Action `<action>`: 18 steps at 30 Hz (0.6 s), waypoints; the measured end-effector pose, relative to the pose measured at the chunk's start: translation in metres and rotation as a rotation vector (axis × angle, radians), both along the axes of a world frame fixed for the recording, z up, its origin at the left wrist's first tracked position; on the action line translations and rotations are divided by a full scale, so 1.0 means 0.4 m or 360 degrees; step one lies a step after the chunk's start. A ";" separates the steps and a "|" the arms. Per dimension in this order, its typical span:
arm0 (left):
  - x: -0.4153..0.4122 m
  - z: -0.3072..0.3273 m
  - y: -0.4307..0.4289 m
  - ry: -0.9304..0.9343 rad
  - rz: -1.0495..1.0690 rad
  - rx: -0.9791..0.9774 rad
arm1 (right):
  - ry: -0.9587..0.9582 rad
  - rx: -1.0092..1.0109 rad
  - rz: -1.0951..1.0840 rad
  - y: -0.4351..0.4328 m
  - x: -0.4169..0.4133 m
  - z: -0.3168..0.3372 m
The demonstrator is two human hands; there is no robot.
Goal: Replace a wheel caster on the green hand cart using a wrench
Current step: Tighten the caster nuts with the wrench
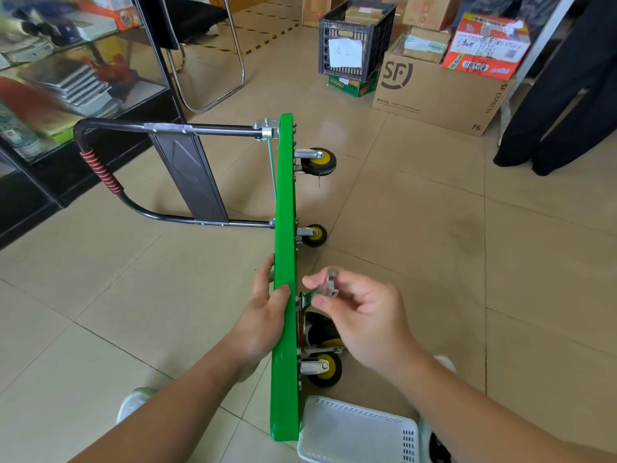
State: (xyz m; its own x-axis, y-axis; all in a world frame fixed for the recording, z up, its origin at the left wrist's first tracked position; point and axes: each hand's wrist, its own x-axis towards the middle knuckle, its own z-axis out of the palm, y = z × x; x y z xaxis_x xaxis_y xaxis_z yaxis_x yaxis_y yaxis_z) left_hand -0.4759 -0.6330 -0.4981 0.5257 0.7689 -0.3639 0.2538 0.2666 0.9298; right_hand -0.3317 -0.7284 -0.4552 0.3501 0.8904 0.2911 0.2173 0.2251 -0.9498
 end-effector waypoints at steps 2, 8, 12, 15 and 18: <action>0.000 -0.002 0.000 -0.0013 0.0006 -0.0002 | -0.0148 0.0119 -0.0043 -0.018 -0.014 -0.034; 0.002 -0.002 0.000 -0.0012 -0.0023 0.0022 | -0.0228 0.0294 -0.0036 -0.023 -0.040 -0.108; 0.003 0.000 0.000 -0.0025 -0.0006 0.0030 | -0.0331 0.0302 -0.0054 0.000 -0.036 -0.112; 0.003 -0.001 0.000 -0.0060 -0.0002 0.0035 | -0.0437 0.0299 -0.0073 0.030 -0.024 -0.091; 0.002 -0.008 0.001 -0.0055 0.0004 0.0026 | -0.0412 0.0213 -0.0152 0.068 -0.016 -0.066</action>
